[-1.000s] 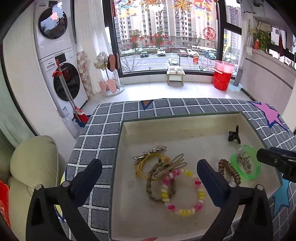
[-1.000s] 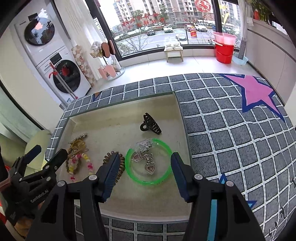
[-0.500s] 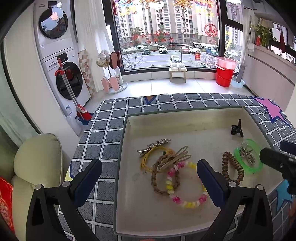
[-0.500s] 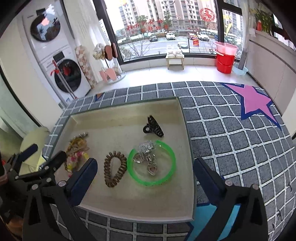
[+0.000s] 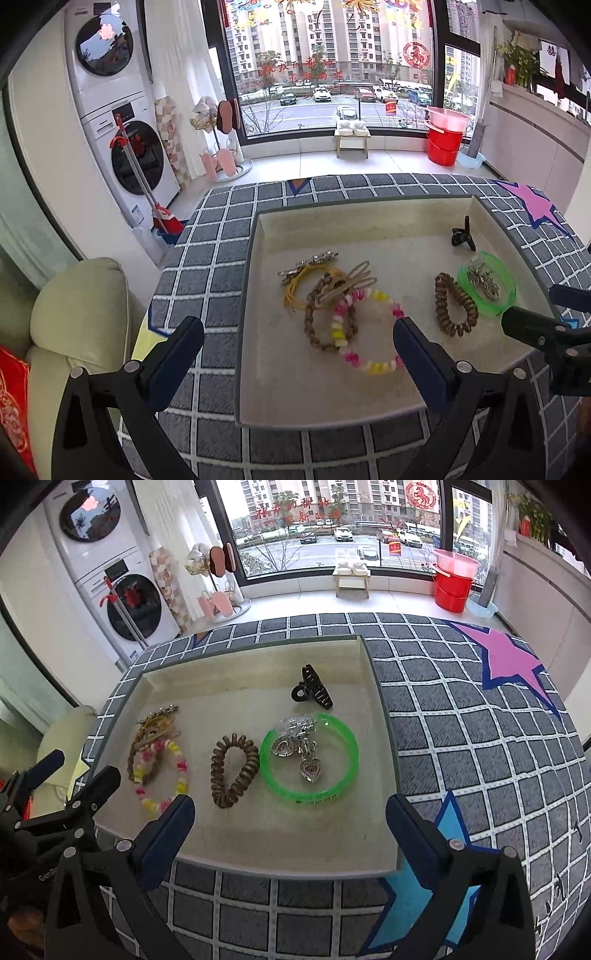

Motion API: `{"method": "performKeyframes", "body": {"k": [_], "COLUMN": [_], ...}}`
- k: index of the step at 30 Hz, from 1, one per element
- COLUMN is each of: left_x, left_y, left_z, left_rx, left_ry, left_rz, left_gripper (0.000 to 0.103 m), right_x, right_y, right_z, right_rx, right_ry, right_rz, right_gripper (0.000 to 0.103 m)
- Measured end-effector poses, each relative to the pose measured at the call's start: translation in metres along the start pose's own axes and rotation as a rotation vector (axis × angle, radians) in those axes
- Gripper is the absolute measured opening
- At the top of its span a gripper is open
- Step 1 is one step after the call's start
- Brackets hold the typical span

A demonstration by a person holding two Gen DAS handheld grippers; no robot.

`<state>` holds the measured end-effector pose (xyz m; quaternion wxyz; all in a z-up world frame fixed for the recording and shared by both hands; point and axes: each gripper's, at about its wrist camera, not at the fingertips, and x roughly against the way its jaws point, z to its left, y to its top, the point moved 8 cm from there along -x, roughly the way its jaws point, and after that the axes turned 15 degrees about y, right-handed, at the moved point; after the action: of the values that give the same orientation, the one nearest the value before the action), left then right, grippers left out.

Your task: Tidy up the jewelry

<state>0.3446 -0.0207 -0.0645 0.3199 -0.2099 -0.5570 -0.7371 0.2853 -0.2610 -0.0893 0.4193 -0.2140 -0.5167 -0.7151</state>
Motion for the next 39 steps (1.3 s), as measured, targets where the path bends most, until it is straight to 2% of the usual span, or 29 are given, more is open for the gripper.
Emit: {"method": "performKeyframes", "body": {"k": [12, 21, 28, 39], "left_x": [0.007, 0.028, 0.050, 0.084], "left_y": [-0.018, -0.039, -0.060, -0.080], "left_z": [0.005, 0.012, 0.014, 0.023], "left_rx": [-0.002, 0.013, 0.032, 0.085], "left_ry": [-0.016, -0.037, -0.050, -0.048], "left_rz": [0.048, 0.063, 0.055, -0.017], "left_gripper": [0.103, 0.103, 0.103, 0.103], "right_x": [0.008, 0.023, 0.042, 0.077], "right_y": [-0.012, -0.031, -0.052, -0.076], "right_z": [0.004, 0.016, 0.025, 0.037], "right_rx": [0.010, 0.050, 0.043, 0.068], "right_ry": [-0.027, -0.040, -0.033, -0.044], "right_rz": [0.021, 0.013, -0.040, -0.167], "right_gripper": [0.103, 0.103, 0.103, 0.103]}}
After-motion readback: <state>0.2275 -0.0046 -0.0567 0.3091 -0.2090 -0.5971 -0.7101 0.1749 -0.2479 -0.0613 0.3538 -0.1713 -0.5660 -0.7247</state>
